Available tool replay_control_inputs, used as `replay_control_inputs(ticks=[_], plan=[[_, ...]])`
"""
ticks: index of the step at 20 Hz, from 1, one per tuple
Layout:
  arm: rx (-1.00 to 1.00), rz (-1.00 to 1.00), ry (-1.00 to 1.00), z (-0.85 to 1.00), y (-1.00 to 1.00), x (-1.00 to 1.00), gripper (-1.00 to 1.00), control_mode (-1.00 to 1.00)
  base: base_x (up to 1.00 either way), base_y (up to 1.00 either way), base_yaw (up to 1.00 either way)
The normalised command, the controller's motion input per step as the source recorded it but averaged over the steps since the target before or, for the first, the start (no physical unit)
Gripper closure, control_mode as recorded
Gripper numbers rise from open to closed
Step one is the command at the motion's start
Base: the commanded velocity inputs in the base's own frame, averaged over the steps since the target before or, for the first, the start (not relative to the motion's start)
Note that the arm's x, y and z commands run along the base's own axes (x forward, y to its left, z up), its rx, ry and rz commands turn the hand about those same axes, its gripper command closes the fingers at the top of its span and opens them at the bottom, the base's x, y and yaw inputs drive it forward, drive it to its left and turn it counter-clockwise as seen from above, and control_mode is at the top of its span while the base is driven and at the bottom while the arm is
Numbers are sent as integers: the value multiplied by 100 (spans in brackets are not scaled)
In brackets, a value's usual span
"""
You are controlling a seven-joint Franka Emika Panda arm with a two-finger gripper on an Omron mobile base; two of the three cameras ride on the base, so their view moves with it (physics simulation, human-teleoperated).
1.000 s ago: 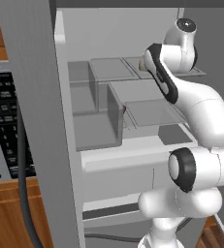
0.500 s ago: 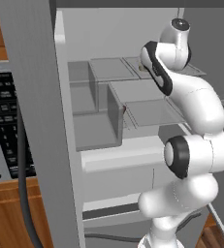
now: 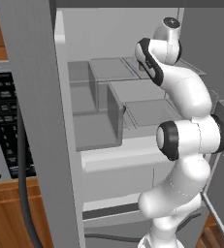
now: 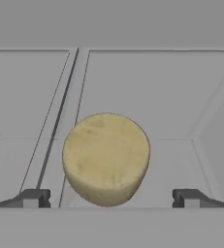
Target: Retrieve the sausage and cheese from the fridge and place them on the cutting board on the counter.
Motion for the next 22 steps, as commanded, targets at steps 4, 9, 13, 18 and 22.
replay_control_inputs(ticks=[4, 9, 13, 18, 22], plan=[[0, 0, 0, -14, 0, 51, -100, -100, 0, 0, 0], [0, 0, 0, -13, 0, 27, -100, -100, 0, 0, 0], [0, 0, 0, -9, -4, -18, -100, -100, 0, 0, 0], [0, 0, 0, -17, -3, -34, 100, -100, 0, 0, 0], [0, 0, 0, -19, -4, -28, 100, -100, 0, 0, 0]])
